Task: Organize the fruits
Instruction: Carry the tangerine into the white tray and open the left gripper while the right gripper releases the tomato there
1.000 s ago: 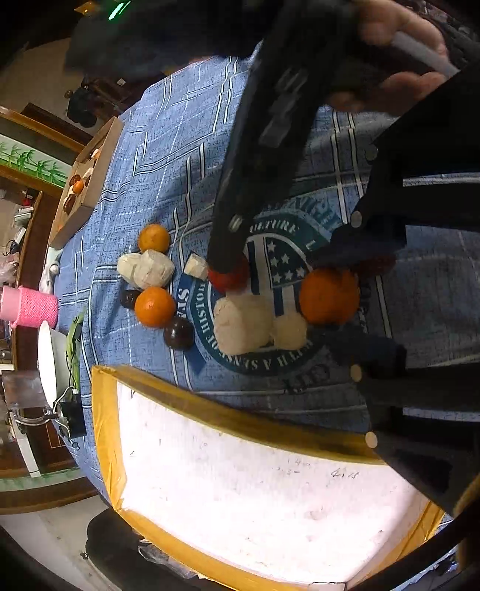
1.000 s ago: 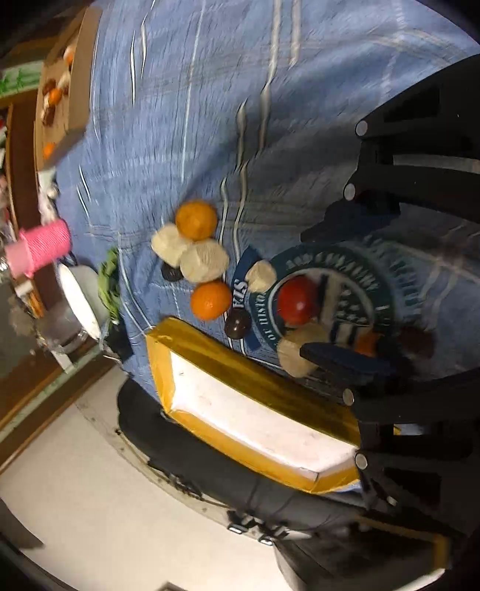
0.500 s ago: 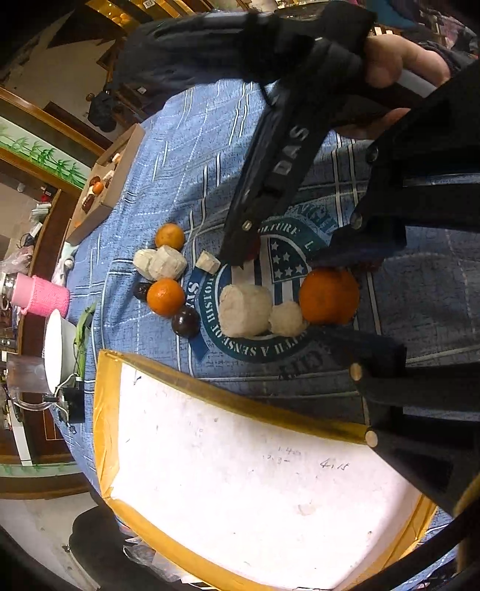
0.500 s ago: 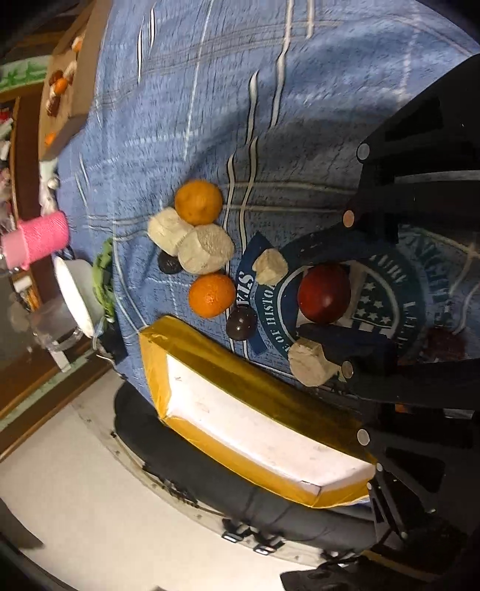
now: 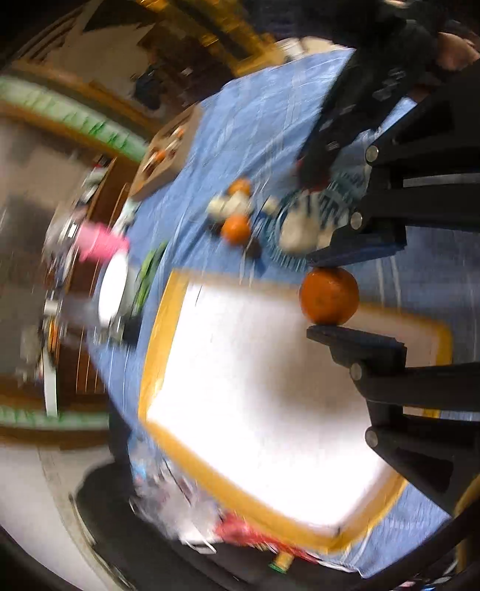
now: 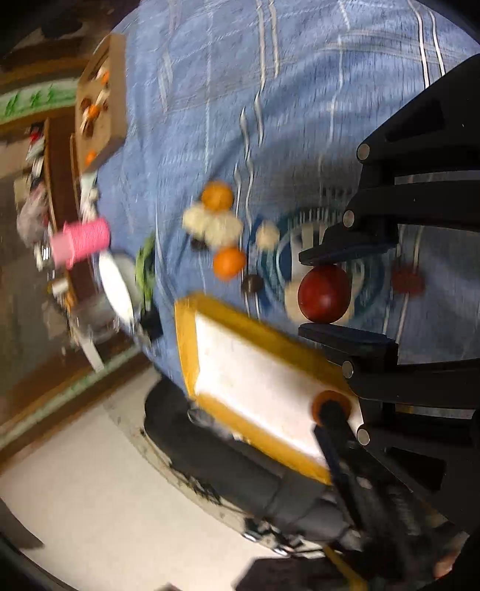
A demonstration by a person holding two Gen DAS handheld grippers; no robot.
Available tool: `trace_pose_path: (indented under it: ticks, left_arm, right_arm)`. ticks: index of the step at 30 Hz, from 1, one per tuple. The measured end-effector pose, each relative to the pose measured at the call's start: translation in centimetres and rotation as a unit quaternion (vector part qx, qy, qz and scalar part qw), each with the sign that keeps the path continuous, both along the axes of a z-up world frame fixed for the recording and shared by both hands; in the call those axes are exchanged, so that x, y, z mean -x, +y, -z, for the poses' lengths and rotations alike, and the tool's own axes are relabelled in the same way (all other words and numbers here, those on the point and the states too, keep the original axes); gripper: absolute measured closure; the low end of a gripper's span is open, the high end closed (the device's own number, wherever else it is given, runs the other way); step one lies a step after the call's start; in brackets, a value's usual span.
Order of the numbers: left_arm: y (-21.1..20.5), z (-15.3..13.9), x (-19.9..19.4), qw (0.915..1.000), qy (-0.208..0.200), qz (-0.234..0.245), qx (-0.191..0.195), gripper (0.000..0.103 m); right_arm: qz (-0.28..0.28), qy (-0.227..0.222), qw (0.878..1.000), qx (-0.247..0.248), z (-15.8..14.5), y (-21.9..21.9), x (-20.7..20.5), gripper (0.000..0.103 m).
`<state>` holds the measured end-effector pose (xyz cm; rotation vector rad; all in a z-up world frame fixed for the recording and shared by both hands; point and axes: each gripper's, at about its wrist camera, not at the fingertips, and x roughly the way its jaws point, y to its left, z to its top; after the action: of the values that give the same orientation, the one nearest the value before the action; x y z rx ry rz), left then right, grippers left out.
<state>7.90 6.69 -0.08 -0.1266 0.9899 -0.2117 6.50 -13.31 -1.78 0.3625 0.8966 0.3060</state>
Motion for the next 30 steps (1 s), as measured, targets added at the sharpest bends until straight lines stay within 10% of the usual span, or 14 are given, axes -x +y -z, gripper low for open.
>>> trace_pose_path:
  ticks: [8, 14, 30]
  left_arm:
    - [8.4, 2.4, -1.8, 0.9936, 0.004, -0.103, -0.046, 0.068]
    - [11.1, 5.0, -2.3, 0.9903, 0.032, -0.127, -0.047, 0.068]
    - [9.1, 5.6, -0.9, 0.9867, 0.057, -0.115, -0.099, 0.064]
  right_arm:
    - [-0.116, 0.025, 0.992, -0.030, 1.2, 10.5, -2.2, 0.073]
    - [-0.156, 0.074, 0.984, 0.043, 4.4, 16.7, -2.4, 0.072]
    - [-0.171, 0.036, 0.967, 0.185, 4.7, 17.0, 1.4, 0.072]
